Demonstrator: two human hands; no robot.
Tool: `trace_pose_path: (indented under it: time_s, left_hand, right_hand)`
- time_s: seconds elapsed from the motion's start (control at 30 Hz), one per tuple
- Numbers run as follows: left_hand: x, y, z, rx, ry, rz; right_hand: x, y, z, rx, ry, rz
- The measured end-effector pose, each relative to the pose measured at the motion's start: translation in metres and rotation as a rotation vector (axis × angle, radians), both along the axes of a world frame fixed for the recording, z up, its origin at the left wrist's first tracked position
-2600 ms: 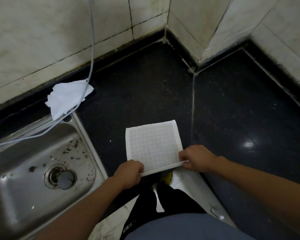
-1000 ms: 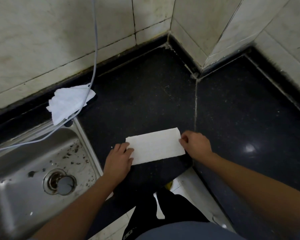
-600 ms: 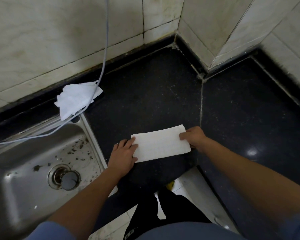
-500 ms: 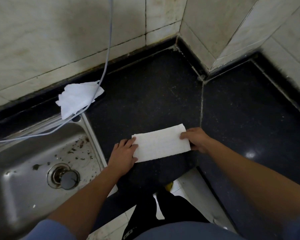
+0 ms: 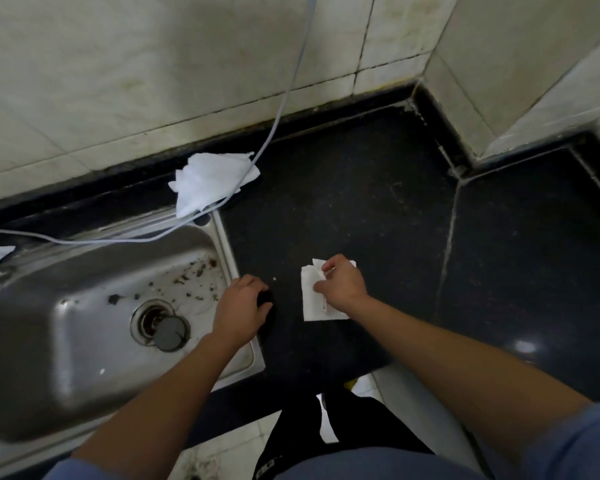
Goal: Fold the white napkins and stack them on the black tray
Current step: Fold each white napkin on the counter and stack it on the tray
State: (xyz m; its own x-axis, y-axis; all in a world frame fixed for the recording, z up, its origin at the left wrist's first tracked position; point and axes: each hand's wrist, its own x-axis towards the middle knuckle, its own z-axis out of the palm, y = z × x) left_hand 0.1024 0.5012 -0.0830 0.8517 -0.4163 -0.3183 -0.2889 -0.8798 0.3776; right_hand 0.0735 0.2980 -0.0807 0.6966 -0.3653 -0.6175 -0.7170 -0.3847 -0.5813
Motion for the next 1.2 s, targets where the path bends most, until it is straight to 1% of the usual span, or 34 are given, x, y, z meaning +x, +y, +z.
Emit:
trace_pose_path:
  time_s: [0.17, 0.23, 0.3, 0.37, 0.43, 0.47, 0.53, 0.6, 0.63, 0.7, 0.77, 0.87, 0.93, 1.03, 1.1, 1.2]
  left_hand:
    - [-0.007, 0.017, -0.003, 0.010, 0.029, 0.037]
    - [-0.009, 0.018, -0.002, 0.015, 0.032, 0.038]
    - [-0.008, 0.015, -0.001, 0.000, 0.014, 0.025]
    - [-0.007, 0.005, 0.001, -0.037, -0.023, -0.025]
    - [-0.008, -0.012, 0.003, -0.063, -0.079, -0.125]
    - [-0.008, -0.022, 0.004, -0.061, -0.106, -0.189]
    - [-0.011, -0.044, 0.004, -0.015, -0.120, -0.322]
    - [-0.012, -0.059, 0.000, 0.089, -0.069, -0.414]
    - [-0.012, -0.062, -0.002, 0.152, -0.040, -0.437]
    - [-0.009, -0.061, -0.007, 0.244, 0.009, -0.444]
    - [-0.009, -0.056, -0.012, 0.273, 0.040, -0.449]
    - [-0.012, -0.049, -0.016, 0.281, 0.063, -0.464]
    - [-0.014, -0.046, -0.017, 0.277, 0.067, -0.461]
    - [-0.015, -0.044, -0.019, 0.261, 0.052, -0.462]
    - [-0.015, -0.045, -0.018, 0.259, 0.051, -0.461]
    - [-0.015, -0.045, -0.019, 0.266, 0.062, -0.454]
  right_hand:
    - [0.000, 0.026, -0.011, -0.098, -0.002, 0.208]
    - [-0.003, 0.027, -0.014, -0.100, -0.021, 0.296]
    - [-0.009, 0.018, -0.010, -0.073, -0.078, 0.327]
    - [-0.015, -0.001, -0.006, -0.118, -0.166, 0.296]
    - [-0.020, -0.022, -0.003, -0.232, -0.254, 0.276]
    - [-0.020, -0.031, -0.003, -0.289, -0.272, 0.302]
    - [-0.017, -0.043, -0.007, -0.359, -0.223, 0.460]
    - [-0.014, -0.047, -0.010, -0.401, -0.106, 0.659]
    - [-0.014, -0.048, -0.010, -0.429, -0.072, 0.727]
    - [-0.018, -0.050, -0.010, -0.499, -0.067, 0.795]
    - [-0.031, -0.053, -0.010, -0.553, -0.110, 0.825]
    - [-0.064, -0.050, -0.015, -0.597, -0.305, 0.889]
    - [-0.084, -0.052, -0.027, -0.589, -0.404, 0.895]
    - [-0.095, -0.058, -0.036, -0.522, -0.465, 0.838]
    - [-0.096, -0.061, -0.036, -0.492, -0.469, 0.818]
    - [-0.099, -0.067, -0.038, -0.484, -0.474, 0.836]
